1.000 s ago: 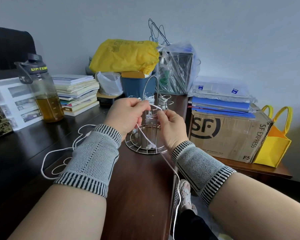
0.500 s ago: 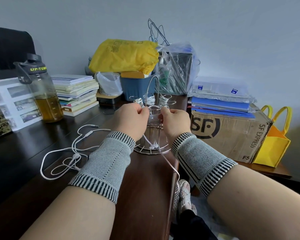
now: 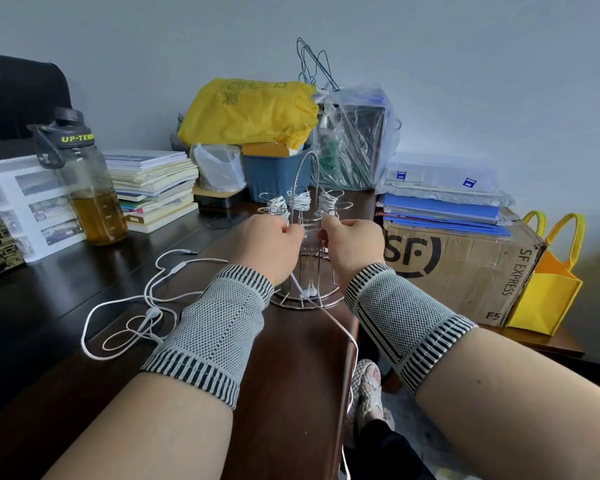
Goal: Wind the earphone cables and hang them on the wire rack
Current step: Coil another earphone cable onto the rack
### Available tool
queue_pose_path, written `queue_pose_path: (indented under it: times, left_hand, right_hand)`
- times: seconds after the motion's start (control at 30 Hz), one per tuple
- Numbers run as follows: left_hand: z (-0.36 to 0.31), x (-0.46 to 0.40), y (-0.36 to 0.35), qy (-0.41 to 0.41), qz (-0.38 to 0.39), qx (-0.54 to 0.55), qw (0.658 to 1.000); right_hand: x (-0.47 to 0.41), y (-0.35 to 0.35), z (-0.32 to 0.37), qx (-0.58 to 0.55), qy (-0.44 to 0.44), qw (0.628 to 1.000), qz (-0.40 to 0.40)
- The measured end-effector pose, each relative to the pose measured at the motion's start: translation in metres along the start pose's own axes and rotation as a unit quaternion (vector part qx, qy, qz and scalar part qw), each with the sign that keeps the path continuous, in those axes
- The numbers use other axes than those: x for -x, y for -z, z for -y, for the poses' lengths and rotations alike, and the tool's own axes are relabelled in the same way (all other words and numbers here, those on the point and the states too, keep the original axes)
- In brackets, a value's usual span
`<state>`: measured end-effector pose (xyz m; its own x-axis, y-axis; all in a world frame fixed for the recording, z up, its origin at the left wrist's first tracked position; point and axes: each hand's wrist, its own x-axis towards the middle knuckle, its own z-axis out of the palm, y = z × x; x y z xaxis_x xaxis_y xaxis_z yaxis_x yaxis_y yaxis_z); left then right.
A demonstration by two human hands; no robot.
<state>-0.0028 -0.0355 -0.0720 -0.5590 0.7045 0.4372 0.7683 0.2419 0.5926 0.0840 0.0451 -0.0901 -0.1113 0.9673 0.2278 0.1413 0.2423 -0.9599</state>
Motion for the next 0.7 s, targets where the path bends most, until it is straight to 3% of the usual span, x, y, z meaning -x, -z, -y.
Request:
queue_pose_path:
  times: [0.2,0.47,0.7]
  left_hand:
    - [0.005,0.0,0.006,0.002,0.071,0.057,0.996]
    - [0.0,0.0,0.021,-0.046,0.192,0.025,0.98]
    - [0.003,0.0,0.019,-0.101,0.217,-0.039,0.97]
  right_hand:
    - [0.005,0.006,-0.01,-0.045,0.024,0.999,-0.008]
    - [0.024,0.015,-0.019,0.003,0.182,0.983,0.032]
    - [0.03,0.011,-0.035,0.055,0.314,0.945,0.067]
